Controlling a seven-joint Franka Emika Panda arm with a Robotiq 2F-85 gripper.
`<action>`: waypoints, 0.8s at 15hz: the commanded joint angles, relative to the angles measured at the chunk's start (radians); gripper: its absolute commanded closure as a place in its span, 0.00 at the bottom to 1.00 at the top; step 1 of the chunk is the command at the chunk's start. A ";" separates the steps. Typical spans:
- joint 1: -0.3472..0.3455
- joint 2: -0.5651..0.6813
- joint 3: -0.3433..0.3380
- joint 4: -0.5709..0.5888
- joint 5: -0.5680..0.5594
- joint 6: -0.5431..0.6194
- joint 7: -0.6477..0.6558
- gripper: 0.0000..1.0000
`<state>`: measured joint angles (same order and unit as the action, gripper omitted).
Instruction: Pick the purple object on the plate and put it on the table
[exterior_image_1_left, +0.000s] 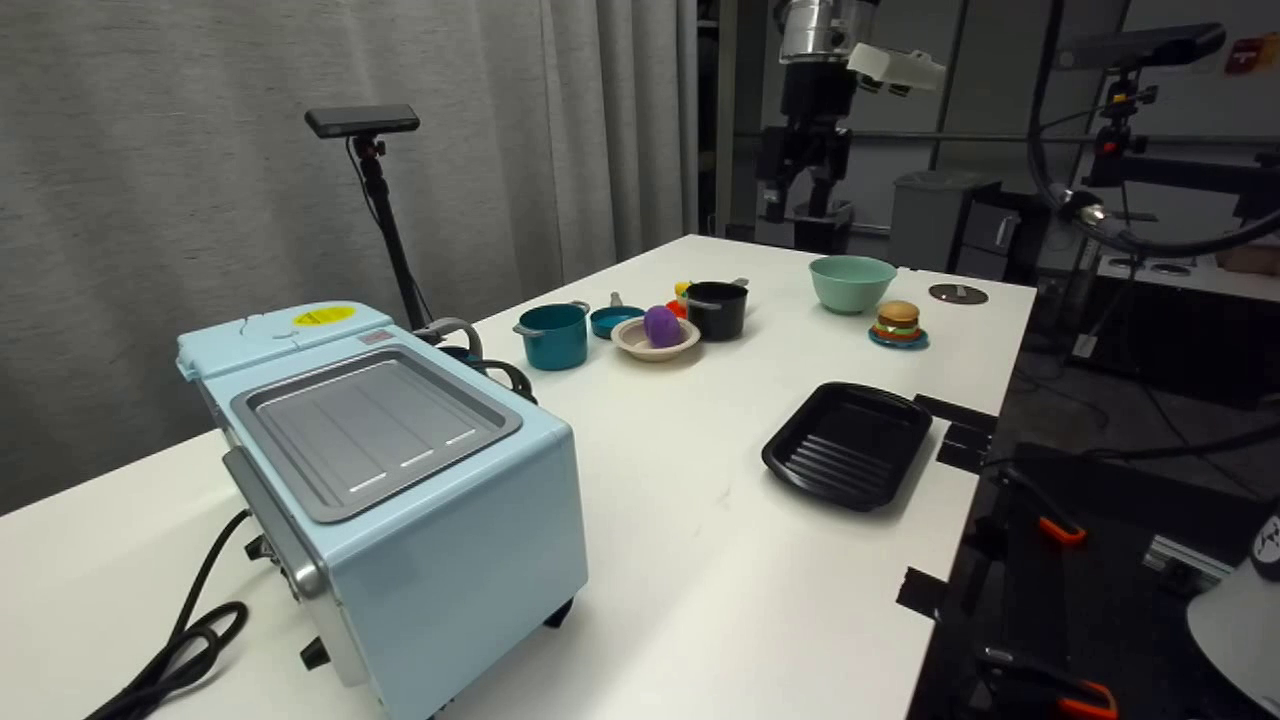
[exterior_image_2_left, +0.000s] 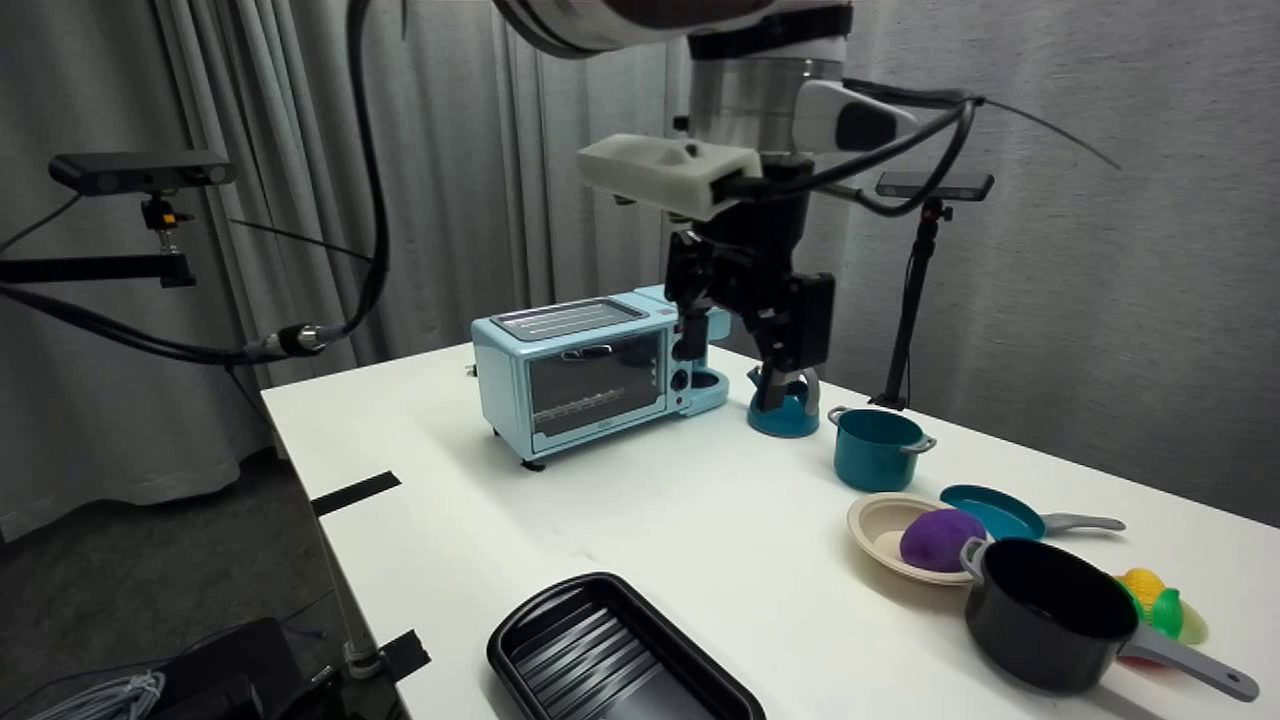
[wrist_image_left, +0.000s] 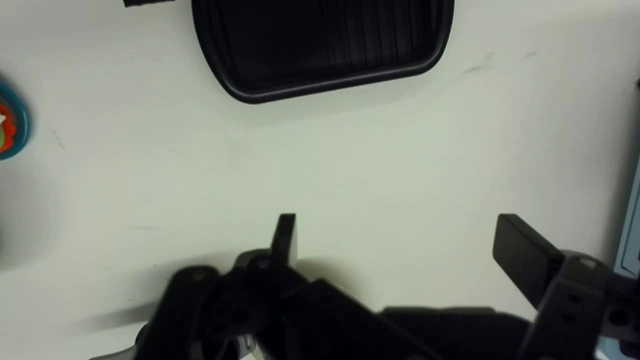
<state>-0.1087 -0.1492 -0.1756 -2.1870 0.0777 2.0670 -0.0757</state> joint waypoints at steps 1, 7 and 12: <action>-0.015 0.229 -0.004 0.252 0.053 0.005 0.000 0.00; -0.044 0.565 0.000 0.566 0.113 0.092 0.001 0.00; -0.099 0.820 0.038 0.826 0.085 0.095 0.049 0.00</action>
<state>-0.1686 0.5120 -0.1628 -1.5578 0.1609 2.1807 -0.0572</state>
